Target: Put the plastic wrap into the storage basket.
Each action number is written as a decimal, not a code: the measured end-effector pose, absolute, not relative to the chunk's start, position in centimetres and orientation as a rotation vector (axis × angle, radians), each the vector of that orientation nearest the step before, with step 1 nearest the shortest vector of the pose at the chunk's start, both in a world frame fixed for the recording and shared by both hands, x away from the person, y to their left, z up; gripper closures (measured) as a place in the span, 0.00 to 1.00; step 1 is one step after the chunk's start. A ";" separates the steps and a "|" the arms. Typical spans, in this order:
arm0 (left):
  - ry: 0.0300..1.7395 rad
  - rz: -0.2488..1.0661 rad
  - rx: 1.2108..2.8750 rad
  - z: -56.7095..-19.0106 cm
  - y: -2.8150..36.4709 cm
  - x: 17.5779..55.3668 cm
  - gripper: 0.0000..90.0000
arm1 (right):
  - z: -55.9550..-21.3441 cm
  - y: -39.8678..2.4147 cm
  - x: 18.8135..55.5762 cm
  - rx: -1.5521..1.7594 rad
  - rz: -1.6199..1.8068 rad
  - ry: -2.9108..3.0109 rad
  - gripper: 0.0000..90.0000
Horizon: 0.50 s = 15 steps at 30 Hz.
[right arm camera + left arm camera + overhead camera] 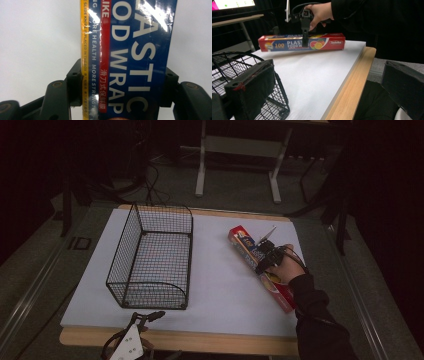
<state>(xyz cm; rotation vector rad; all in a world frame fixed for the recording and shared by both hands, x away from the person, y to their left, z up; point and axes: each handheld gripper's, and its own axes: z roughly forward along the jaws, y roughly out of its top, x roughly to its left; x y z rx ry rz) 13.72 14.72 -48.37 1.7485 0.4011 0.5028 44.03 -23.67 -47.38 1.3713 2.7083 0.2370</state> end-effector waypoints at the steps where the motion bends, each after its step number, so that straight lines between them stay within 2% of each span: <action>1: 0.402 0.503 1.747 -48.4 14.7 13.7 0.00 | -47.1 -23.6 44.0 1.378 0.256 2.708 0.44; 15: 0.400 0.507 1.751 -48.4 14.7 13.7 0.00 | -43.6 -22.2 42.4 1.350 0.468 2.639 0.44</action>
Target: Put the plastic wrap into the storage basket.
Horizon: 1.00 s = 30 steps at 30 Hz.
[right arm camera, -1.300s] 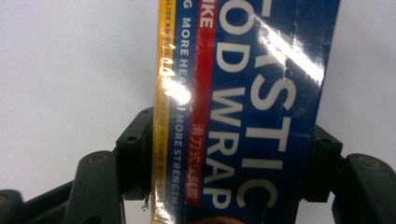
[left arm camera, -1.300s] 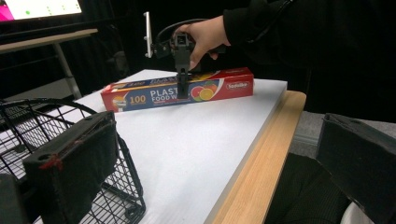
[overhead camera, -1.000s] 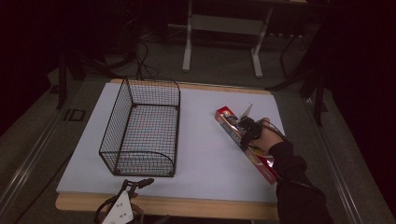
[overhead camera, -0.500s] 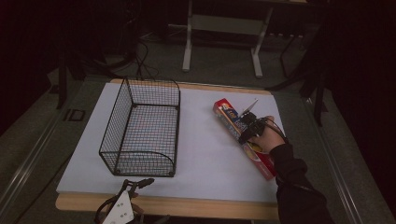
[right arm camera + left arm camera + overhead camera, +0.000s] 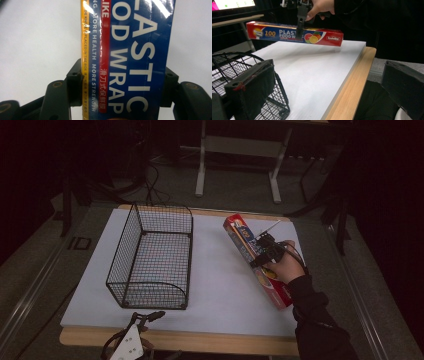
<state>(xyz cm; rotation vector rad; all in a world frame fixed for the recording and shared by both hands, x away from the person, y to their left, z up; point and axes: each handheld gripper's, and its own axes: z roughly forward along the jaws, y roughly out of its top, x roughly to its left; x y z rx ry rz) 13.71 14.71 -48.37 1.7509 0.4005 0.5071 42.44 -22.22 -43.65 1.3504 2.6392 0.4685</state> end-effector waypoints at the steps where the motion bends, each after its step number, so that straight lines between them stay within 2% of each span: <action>1: 0.400 0.505 1.752 -48.4 14.7 13.7 0.00 | -43.5 -22.1 42.4 1.356 0.483 2.644 0.44; 12: 0.397 0.508 1.752 -48.4 14.6 13.7 0.00 | -41.4 -19.8 41.8 1.322 0.609 2.627 0.44; 30: 0.409 0.514 1.749 -48.4 14.7 13.7 0.00 | -37.1 -12.9 40.7 1.238 0.776 2.548 0.44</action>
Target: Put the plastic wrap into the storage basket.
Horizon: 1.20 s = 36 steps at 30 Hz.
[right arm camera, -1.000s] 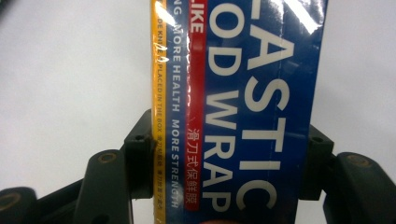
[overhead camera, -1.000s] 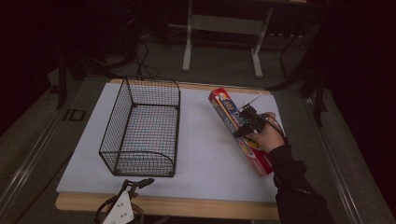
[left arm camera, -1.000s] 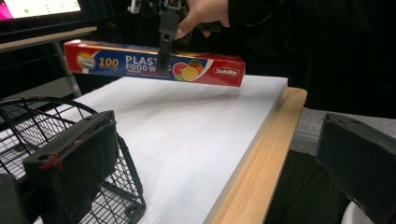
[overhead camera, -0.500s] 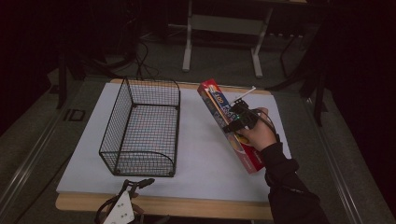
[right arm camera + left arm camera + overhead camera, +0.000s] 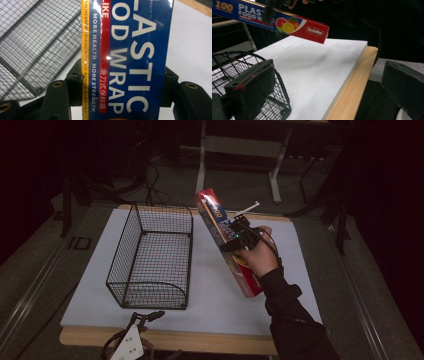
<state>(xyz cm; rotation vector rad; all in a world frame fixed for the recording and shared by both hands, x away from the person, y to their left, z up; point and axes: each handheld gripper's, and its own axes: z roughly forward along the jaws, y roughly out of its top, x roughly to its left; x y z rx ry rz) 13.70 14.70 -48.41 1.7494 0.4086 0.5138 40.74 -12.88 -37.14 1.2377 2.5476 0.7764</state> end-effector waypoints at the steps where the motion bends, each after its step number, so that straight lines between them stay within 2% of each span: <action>1: 0.408 0.514 1.749 -48.4 14.7 13.7 0.00 | -37.0 -12.6 40.7 1.232 0.789 2.543 0.44; 18: 0.396 0.503 1.744 -48.4 14.7 13.4 0.00 | -33.1 -5.2 41.0 1.139 0.863 2.529 0.44; 36: 0.380 0.493 1.730 -48.2 14.9 13.2 0.00 | -32.4 2.1 41.6 1.094 0.934 2.515 0.44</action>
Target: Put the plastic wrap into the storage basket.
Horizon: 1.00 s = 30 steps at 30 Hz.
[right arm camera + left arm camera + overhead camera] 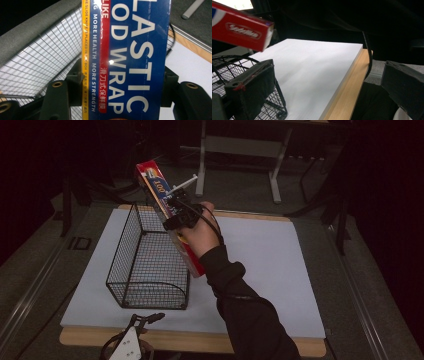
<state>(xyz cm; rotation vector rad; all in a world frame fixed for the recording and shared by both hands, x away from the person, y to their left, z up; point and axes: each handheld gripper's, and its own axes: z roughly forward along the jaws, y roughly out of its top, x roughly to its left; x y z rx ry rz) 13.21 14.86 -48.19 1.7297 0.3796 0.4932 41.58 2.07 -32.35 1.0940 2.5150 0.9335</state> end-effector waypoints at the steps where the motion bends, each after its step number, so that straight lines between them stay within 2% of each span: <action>1: 0.377 0.491 1.729 -48.2 14.9 13.2 0.00 | -32.4 2.5 41.5 1.093 0.937 2.512 0.44; 15: 0.368 0.489 1.740 -48.3 14.9 13.1 0.00 | -34.8 7.4 40.9 1.094 1.034 2.492 0.44; 30: 0.366 0.483 1.735 -48.3 14.9 13.0 0.00 | -39.2 8.4 41.6 1.201 0.987 2.455 0.44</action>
